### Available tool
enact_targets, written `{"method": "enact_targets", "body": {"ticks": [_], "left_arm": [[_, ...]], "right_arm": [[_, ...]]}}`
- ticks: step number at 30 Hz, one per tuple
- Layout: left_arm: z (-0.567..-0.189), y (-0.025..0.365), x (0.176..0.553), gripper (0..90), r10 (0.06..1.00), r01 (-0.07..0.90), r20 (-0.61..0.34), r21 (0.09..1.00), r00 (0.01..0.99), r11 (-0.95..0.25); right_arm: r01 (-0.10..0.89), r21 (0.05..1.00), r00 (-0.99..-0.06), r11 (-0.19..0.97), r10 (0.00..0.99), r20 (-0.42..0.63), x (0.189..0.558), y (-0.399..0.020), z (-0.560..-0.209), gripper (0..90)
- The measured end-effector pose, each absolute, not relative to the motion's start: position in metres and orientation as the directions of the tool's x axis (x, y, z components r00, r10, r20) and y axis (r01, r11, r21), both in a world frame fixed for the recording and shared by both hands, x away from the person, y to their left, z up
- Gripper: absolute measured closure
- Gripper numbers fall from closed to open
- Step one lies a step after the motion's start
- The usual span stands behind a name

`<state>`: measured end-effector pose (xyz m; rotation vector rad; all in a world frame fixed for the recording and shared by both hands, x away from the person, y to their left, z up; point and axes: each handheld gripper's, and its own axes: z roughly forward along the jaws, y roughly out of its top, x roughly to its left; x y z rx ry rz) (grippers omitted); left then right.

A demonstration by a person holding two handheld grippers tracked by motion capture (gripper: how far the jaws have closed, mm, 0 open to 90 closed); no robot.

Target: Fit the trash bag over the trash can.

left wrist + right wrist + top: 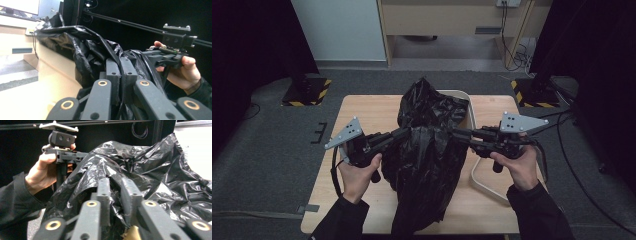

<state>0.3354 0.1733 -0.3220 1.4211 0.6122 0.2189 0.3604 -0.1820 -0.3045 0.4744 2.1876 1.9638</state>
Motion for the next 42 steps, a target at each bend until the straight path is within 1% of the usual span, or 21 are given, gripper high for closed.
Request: {"method": "enact_targets", "body": {"ticks": [1, 3, 4, 9, 10, 11, 13, 17, 19, 22, 25, 27, 29, 30, 31, 35, 36, 38, 40, 41, 42], "left_arm": [[-0.32, 0.173, 0.335, 87.1, 0.491, 0.213, -0.266, 0.964, 0.829, 0.162], [-0.316, 0.17, 0.336, 87.2, 0.491, 0.207, -0.258, 0.966, 0.832, 0.157], [-0.313, 0.168, 0.336, 87.2, 0.491, 0.202, -0.251, 0.967, 0.834, 0.152], [-0.294, 0.159, 0.347, 86.8, 0.51, 0.199, -0.246, 0.969, 0.824, 0.146], [-0.291, 0.157, 0.352, 85.7, 0.527, 0.217, -0.254, 0.967, 0.811, 0.133], [-0.289, 0.155, 0.355, 85.7, 0.54, 0.225, -0.257, 0.966, 0.802, 0.125], [-0.287, 0.15, 0.365, 84.0, 0.577, 0.259, -0.263, 0.962, 0.774, 0.092], [-0.29, 0.141, 0.377, 79.4, 0.603, 0.303, -0.268, 0.952, 0.752, 0.046], [-0.295, 0.139, 0.381, 73.8, 0.612, 0.3, -0.26, 0.953, 0.747, 0.038], [-0.3, 0.142, 0.379, 54.9, 0.612, 0.272, -0.255, 0.96, 0.749, 0.066], [-0.303, 0.153, 0.369, 38.9, 0.614, 0.219, -0.237, 0.97, 0.753, 0.106], [-0.303, 0.159, 0.363, 31.2, 0.617, 0.197, -0.225, 0.974, 0.754, 0.115], [-0.303, 0.168, 0.354, 28.9, 0.61, 0.178, -0.218, 0.976, 0.762, 0.126], [-0.306, 0.176, 0.347, 27.9, 0.608, 0.172, -0.222, 0.975, 0.762, 0.14], [-0.306, 0.176, 0.347, 27.8, 0.608, 0.172, -0.222, 0.975, 0.762, 0.14], [-0.32, 0.185, 0.341, 26.5, 0.604, 0.183, -0.234, 0.972, 0.762, 0.145], [-0.323, 0.185, 0.341, 26.7, 0.594, 0.19, -0.246, 0.969, 0.766, 0.156], [-0.328, 0.183, 0.343, 30.3, 0.571, 0.205, -0.261, 0.965, 0.778, 0.162], [-0.33, 0.178, 0.343, 40.1, 0.551, 0.214, -0.262, 0.965, 0.792, 0.151], [-0.33, 0.175, 0.343, 40.1, 0.546, 0.214, -0.262, 0.965, 0.796, 0.151], [-0.33, 0.172, 0.342, 43.5, 0.538, 0.213, -0.261, 0.965, 0.802, 0.152]], "right_arm": [[0.125, 0.988, -0.936, 0.086, 0.34, 0.089, 0.36, -0.182, -0.304, 81.9], [0.122, 0.989, -0.933, 0.083, 0.348, 0.086, 0.362, -0.183, -0.302, 87.8], [0.123, 0.99, -0.933, 0.074, 0.349, 0.09, 0.363, -0.184, -0.301, 89.1], [0.141, 0.99, -0.929, -0.017, 0.344, 0.138, 0.371, -0.19, -0.288, 89.4], [0.145, 0.989, -0.917, -0.016, 0.375, 0.14, 0.377, -0.191, -0.283, 89.1], [0.145, 0.989, -0.917, -0.016, 0.375, 0.14, 0.377, -0.191, -0.283, 89.1], [0.154, 0.988, -0.9, -0.007, 0.411, 0.144, 0.384, -0.192, -0.281, 88.7], [0.19, 0.979, -0.872, 0.074, 0.472, 0.134, 0.398, -0.188, -0.285, 87.1], [0.209, 0.972, -0.867, 0.112, 0.48, 0.131, 0.403, -0.184, -0.291, 85.8], [0.216, 0.964, -0.859, 0.158, 0.5, 0.11, 0.406, -0.178, -0.3, 83.7], [0.2, 0.969, -0.857, 0.143, 0.506, 0.102, 0.406, -0.177, -0.301, 79.3], [0.189, 0.973, -0.846, 0.129, 0.524, 0.095, 0.405, -0.18, -0.299, 73.2], [0.182, 0.977, -0.845, 0.114, 0.526, 0.096, 0.404, -0.182, -0.297, 71.4], [0.163, 0.984, -0.847, 0.066, 0.52, 0.106, 0.401, -0.188, -0.292, 63.0], [0.163, 0.984, -0.847, 0.066, 0.52, 0.106, 0.401, -0.188, -0.292, 63.0], [0.117, 0.993, -0.857, -0.005, 0.505, 0.103, 0.392, -0.201, -0.285, 48.5], [0.106, 0.994, -0.864, -0.013, 0.494, 0.099, 0.388, -0.203, -0.284, 46.7], [0.099, 0.995, -0.885, -0.027, 0.454, 0.101, 0.38, -0.205, -0.285, 41.8], [0.105, 0.994, -0.911, -0.003, 0.401, 0.097, 0.371, -0.199, -0.294, 35.7], [0.105, 0.994, -0.911, -0.003, 0.401, 0.097, 0.371, -0.199, -0.294, 35.7], [0.105, 0.994, -0.913, 0.01, 0.397, 0.092, 0.369, -0.197, -0.297, 35.1]]}}
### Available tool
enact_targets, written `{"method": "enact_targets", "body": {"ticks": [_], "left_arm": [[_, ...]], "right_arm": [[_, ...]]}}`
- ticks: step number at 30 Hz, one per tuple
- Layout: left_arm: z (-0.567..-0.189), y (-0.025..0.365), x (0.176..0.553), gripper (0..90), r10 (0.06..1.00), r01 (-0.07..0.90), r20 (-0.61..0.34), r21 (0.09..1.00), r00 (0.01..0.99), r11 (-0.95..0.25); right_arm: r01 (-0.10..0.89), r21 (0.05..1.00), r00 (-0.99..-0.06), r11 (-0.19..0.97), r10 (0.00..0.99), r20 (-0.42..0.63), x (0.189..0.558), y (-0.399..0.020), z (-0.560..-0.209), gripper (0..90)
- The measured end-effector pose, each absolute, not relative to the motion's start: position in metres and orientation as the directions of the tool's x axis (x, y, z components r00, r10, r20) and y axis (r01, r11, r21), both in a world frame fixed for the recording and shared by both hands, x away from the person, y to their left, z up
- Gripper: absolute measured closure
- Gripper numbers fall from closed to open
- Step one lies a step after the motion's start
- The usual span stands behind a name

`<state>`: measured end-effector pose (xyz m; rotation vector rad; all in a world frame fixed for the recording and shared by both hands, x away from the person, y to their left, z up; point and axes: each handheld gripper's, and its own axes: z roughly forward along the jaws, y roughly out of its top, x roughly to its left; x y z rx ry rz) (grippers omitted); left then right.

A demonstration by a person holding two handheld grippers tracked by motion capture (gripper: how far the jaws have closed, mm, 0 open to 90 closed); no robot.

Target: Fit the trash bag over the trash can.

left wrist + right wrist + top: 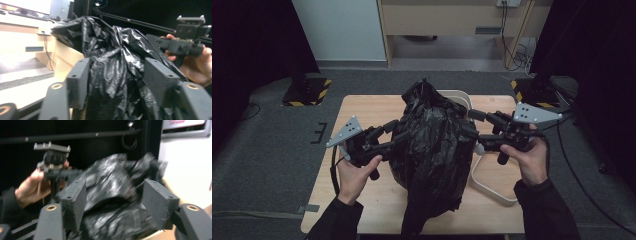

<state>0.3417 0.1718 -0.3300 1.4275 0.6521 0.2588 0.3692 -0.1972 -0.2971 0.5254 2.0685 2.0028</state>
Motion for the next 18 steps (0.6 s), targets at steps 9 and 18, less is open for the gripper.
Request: {"method": "enact_targets", "body": {"ticks": [9, 18], "left_arm": [[-0.319, 0.171, 0.337, 81.5, 0.598, 0.193, -0.224, 0.974, 0.77, 0.118], [-0.3, 0.16, 0.357, 87.6, 0.576, 0.221, -0.26, 0.965, 0.775, 0.138]], "right_arm": [[0.145, 0.988, -0.931, 0.049, 0.344, 0.119, 0.365, -0.182, -0.311, 69.3], [0.148, 0.988, -0.913, -0.042, 0.379, 0.153, 0.377, -0.188, -0.288, 84.2]]}}
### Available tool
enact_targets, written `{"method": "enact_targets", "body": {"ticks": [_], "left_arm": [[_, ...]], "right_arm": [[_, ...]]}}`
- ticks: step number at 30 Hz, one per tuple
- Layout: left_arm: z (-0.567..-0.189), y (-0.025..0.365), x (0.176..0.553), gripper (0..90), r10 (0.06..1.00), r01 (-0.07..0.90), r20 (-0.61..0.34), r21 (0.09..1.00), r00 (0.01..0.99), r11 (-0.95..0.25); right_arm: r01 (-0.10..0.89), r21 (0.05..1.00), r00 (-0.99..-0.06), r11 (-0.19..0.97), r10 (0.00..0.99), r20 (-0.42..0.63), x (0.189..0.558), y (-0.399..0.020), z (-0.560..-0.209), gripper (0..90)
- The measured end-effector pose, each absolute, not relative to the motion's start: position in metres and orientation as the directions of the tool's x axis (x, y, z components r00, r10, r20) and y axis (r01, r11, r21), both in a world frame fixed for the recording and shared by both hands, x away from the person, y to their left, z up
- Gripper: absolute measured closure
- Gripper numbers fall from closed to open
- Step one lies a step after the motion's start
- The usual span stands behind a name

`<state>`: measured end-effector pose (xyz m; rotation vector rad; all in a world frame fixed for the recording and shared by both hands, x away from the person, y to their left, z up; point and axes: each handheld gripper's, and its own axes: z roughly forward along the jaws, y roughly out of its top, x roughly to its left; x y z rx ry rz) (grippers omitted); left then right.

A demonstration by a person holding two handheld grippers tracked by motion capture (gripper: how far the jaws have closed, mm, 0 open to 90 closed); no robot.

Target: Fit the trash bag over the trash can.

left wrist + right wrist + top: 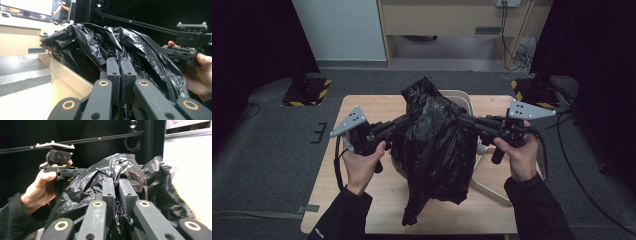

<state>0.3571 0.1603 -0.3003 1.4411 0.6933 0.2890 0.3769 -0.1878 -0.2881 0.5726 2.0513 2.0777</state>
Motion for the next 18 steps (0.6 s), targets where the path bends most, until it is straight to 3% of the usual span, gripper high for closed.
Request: {"method": "enact_targets", "body": {"ticks": [5, 9, 12, 13, 18], "left_arm": [[-0.299, 0.148, 0.375, 81.4, 0.611, 0.243, -0.243, 0.966, 0.753, 0.085], [-0.306, 0.146, 0.377, 54.8, 0.631, 0.214, -0.224, 0.972, 0.743, 0.093], [-0.31, 0.152, 0.371, 39.2, 0.643, 0.188, -0.22, 0.975, 0.734, 0.119], [-0.311, 0.155, 0.368, 39.2, 0.646, 0.183, -0.22, 0.975, 0.731, 0.125], [-0.317, 0.17, 0.349, 35.9, 0.672, 0.152, -0.204, 0.979, 0.711, 0.137]], "right_arm": [[0.159, 0.987, -0.866, 0.019, 0.483, 0.13, 0.392, -0.184, -0.284, 82.2], [0.218, 0.967, -0.84, 0.13, 0.53, 0.118, 0.401, -0.176, -0.295, 80.1], [0.22, 0.963, -0.842, 0.157, 0.528, 0.107, 0.402, -0.173, -0.299, 77.5], [0.22, 0.963, -0.842, 0.157, 0.528, 0.107, 0.402, -0.173, -0.299, 77.5], [0.209, 0.973, -0.835, 0.101, 0.537, 0.124, 0.4, -0.18, -0.291, 54.0]]}}
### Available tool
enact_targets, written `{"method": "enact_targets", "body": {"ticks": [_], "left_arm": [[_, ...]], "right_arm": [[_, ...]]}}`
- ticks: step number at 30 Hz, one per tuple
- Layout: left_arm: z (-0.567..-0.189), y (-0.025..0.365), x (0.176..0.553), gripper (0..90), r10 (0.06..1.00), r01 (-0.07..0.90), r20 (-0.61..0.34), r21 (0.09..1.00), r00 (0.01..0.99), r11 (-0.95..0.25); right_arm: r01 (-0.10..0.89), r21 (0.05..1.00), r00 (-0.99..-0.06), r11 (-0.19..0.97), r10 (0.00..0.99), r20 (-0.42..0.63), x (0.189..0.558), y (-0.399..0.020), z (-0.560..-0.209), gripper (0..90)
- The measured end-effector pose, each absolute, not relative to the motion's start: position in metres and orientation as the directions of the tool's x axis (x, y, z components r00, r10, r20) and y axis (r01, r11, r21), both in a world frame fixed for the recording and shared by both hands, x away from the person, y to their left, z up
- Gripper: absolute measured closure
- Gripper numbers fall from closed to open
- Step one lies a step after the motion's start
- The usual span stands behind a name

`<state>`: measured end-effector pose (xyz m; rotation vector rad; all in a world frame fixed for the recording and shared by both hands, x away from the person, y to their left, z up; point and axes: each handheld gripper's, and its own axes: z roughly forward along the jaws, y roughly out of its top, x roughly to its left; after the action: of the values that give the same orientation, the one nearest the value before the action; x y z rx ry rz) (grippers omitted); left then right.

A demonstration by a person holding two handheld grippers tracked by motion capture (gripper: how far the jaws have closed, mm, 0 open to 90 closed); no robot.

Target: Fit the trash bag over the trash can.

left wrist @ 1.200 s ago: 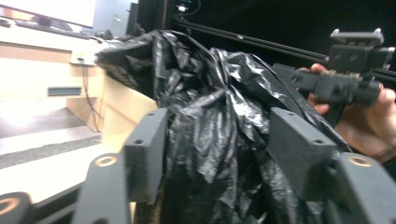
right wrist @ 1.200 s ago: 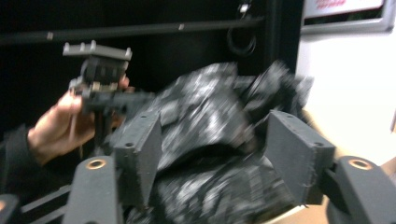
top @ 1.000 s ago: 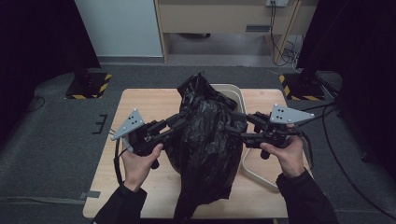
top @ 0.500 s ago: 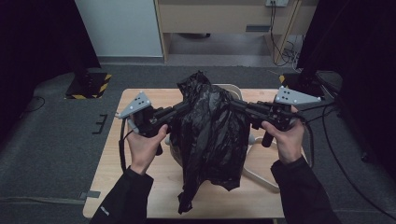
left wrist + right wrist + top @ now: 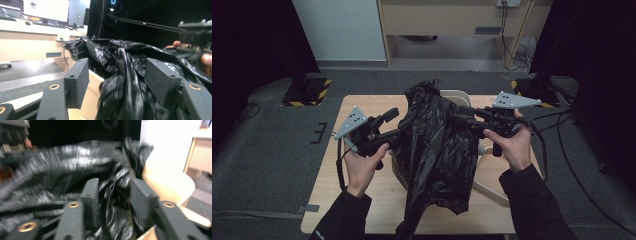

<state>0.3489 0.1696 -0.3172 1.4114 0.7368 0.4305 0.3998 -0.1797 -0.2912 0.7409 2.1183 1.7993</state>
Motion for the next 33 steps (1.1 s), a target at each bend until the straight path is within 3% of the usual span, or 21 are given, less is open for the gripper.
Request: {"method": "enact_targets", "body": {"ticks": [3, 6, 11, 13, 19, 25, 29, 33], "left_arm": [[-0.323, 0.172, 0.344, 35.9, 0.678, 0.159, -0.206, 0.979, 0.706, 0.131], [-0.325, 0.17, 0.345, 36.1, 0.675, 0.165, -0.206, 0.978, 0.708, 0.126], [-0.329, 0.166, 0.346, 35.9, 0.657, 0.172, -0.224, 0.975, 0.72, 0.144], [-0.329, 0.166, 0.346, 35.9, 0.657, 0.17, -0.221, 0.975, 0.72, 0.142], [-0.329, 0.166, 0.346, 35.9, 0.656, 0.17, -0.225, 0.974, 0.72, 0.147], [-0.328, 0.166, 0.344, 35.9, 0.661, 0.16, -0.21, 0.978, 0.721, 0.135], [-0.327, 0.168, 0.343, 34.8, 0.666, 0.155, -0.199, 0.98, 0.719, 0.126], [-0.327, 0.168, 0.342, 33.4, 0.659, 0.157, -0.199, 0.98, 0.725, 0.123]], "right_arm": [[0.178, 0.984, -0.826, 0.003, 0.544, 0.148, 0.399, -0.188, -0.279, 36.9], [0.164, 0.983, -0.808, -0.083, 0.561, 0.182, 0.402, -0.19, -0.262, 34.1], [0.139, 0.984, -0.793, -0.108, 0.583, 0.176, 0.425, -0.161, -0.231, 24.6], [0.142, 0.984, -0.794, -0.109, 0.581, 0.179, 0.428, -0.156, -0.228, 24.7], [0.16, 0.987, -0.811, 0.006, 0.571, 0.128, 0.446, -0.104, -0.225, 27.4], [0.199, 0.956, -0.812, 0.216, 0.582, 0.038, 0.46, -0.073, -0.257, 33.1], [0.277, 0.915, -0.804, 0.294, 0.592, 0.053, 0.464, -0.072, -0.279, 38.8], [0.372, 0.843, -0.801, 0.387, 0.593, 0.081, 0.466, -0.072, -0.297, 36.4]]}}
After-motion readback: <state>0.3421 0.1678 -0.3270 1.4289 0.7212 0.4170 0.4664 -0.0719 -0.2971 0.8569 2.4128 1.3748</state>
